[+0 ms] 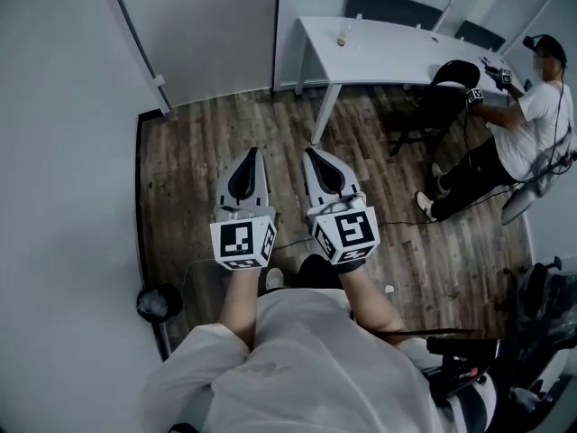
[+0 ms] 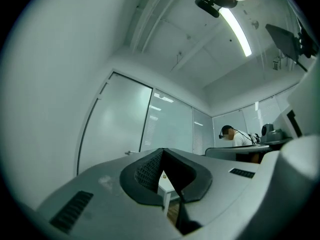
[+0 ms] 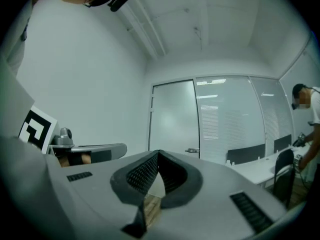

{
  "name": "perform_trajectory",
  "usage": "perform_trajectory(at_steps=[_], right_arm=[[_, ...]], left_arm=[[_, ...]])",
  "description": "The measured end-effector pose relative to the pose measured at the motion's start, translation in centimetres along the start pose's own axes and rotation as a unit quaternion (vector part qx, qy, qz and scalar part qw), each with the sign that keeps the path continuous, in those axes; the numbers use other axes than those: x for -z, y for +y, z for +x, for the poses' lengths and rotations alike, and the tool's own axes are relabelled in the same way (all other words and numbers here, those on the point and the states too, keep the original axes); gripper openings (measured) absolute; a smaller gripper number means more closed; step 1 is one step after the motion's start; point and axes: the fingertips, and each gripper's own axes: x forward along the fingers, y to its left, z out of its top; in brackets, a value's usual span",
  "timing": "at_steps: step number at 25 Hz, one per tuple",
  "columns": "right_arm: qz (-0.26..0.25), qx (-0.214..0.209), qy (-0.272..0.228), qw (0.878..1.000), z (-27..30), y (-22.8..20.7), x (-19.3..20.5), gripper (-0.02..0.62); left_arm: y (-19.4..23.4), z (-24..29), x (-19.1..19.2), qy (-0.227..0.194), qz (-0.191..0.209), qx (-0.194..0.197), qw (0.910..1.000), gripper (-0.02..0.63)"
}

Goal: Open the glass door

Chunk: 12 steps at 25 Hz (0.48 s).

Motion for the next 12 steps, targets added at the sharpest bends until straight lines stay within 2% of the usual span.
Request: perform_trajectory(at_steps=[7,12], right_arm=[[0.01,-0.024,0.002,1.0,7.5,-1.7,2.9,0.002],[0.024,-0.041,-0.004,0.999,12.2,-6.8,4.3,0.002]], left_arm=[[3.6,5.0,3.3,-0.001,-0.011,-0.006,0.9999,0.002],[3.8,12.1,5.5,0.011,0.004,-0.022,0.9997,0.002]])
